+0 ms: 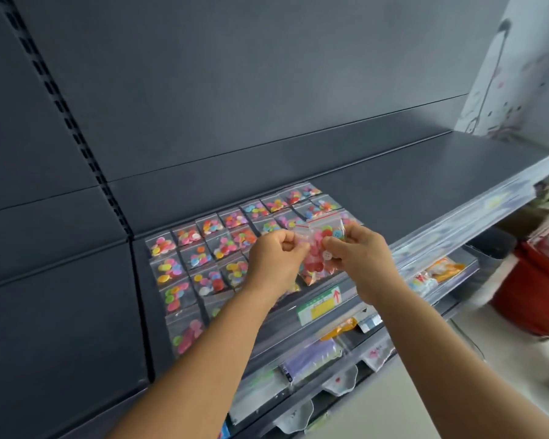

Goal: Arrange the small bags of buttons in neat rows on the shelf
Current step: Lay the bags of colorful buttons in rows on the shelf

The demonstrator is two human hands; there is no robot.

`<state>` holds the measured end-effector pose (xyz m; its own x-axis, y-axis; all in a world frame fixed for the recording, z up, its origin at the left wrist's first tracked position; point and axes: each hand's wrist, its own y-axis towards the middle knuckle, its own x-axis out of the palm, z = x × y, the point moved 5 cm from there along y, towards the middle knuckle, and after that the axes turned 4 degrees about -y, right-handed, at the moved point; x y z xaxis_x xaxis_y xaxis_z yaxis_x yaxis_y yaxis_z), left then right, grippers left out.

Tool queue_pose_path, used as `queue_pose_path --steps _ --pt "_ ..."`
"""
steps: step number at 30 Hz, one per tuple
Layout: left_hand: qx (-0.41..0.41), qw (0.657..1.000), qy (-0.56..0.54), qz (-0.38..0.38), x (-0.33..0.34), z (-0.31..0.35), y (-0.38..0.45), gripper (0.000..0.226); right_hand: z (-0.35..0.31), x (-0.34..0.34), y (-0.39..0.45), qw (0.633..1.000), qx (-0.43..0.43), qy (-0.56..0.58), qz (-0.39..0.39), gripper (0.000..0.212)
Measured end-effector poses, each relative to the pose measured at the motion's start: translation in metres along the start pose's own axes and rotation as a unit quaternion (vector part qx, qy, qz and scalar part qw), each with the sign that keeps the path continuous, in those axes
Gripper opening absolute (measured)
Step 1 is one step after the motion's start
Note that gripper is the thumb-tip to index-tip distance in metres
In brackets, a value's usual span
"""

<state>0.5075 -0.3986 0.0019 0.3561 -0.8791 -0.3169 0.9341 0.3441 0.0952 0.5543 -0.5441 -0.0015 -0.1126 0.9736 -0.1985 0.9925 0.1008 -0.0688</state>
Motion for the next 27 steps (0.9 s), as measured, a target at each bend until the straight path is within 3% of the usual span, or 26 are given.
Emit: queue_pose_path --steps 3,8,12,15,23,27 --pt "0.012 1.000 0.019 -0.005 0.021 0.002 0.026 0.013 0.004 -0.014 0.027 1.000 0.014 -0.017 0.014 0.018" --pt "-0.004 0.999 0.028 -0.025 0.052 -0.001 0.066 0.009 0.006 -0.035 0.076 0.998 0.028 -0.033 0.037 0.035" --pt "-0.023 0.998 0.044 -0.034 0.071 -0.006 0.085 0.006 0.010 -0.053 0.106 0.994 0.013 -0.103 0.039 0.026" --pt "-0.035 0.997 0.066 -0.031 0.082 -0.009 0.089 0.004 0.017 -0.063 0.125 0.989 0.015 -0.147 0.011 0.020" --pt "-0.062 0.990 0.123 0.012 0.112 -0.007 0.077 0.028 0.032 -0.076 0.165 0.948 -0.026 -0.291 -0.126 0.013" --pt "-0.088 0.981 0.168 0.050 0.122 -0.005 0.067 0.034 0.041 -0.076 0.174 0.911 -0.061 -0.356 -0.197 0.010"
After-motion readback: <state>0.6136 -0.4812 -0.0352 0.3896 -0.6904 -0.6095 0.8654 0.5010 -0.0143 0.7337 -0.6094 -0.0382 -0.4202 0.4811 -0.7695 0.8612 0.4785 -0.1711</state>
